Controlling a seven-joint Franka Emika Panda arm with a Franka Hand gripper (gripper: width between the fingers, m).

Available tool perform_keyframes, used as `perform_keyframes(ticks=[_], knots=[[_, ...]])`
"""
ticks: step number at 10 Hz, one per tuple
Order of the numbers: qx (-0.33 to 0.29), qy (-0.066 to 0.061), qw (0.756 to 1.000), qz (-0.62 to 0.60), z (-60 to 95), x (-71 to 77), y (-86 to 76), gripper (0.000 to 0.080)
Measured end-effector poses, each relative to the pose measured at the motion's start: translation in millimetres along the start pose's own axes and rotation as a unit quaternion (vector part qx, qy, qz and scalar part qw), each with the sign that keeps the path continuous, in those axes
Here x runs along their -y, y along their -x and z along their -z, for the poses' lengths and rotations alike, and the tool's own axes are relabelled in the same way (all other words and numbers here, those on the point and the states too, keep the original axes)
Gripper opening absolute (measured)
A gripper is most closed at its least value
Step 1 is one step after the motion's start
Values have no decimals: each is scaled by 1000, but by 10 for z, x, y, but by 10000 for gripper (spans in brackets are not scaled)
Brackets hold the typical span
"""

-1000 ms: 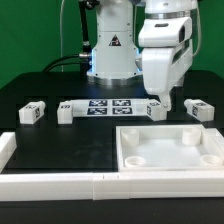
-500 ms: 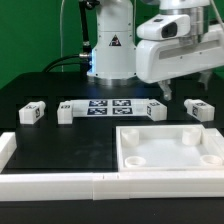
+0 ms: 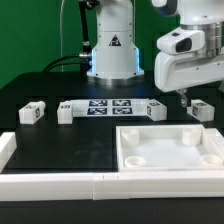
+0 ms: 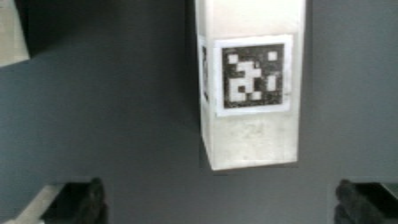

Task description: Assemble one leg

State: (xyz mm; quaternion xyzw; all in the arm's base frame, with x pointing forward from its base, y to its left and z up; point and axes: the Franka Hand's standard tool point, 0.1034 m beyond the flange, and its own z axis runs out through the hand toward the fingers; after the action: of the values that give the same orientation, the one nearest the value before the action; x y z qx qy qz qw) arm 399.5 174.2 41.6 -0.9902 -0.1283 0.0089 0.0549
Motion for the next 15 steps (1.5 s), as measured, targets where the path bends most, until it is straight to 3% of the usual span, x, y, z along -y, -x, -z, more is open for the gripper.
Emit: perform_keyframes(ticks=[1, 3, 5, 6, 7, 12, 15], knots=[[7, 1, 1000, 1, -6, -1, 20, 649], [118, 10, 993, 1, 11, -20, 88, 649], [195, 20, 980, -20, 23, 53, 70, 649], [211, 19, 977, -23, -50, 65, 94, 649], [262, 20, 965, -24, -86, 41, 227, 649], [459, 6, 888, -17, -218, 94, 388, 649], [458, 1, 889, -15, -314, 119, 352, 649]])
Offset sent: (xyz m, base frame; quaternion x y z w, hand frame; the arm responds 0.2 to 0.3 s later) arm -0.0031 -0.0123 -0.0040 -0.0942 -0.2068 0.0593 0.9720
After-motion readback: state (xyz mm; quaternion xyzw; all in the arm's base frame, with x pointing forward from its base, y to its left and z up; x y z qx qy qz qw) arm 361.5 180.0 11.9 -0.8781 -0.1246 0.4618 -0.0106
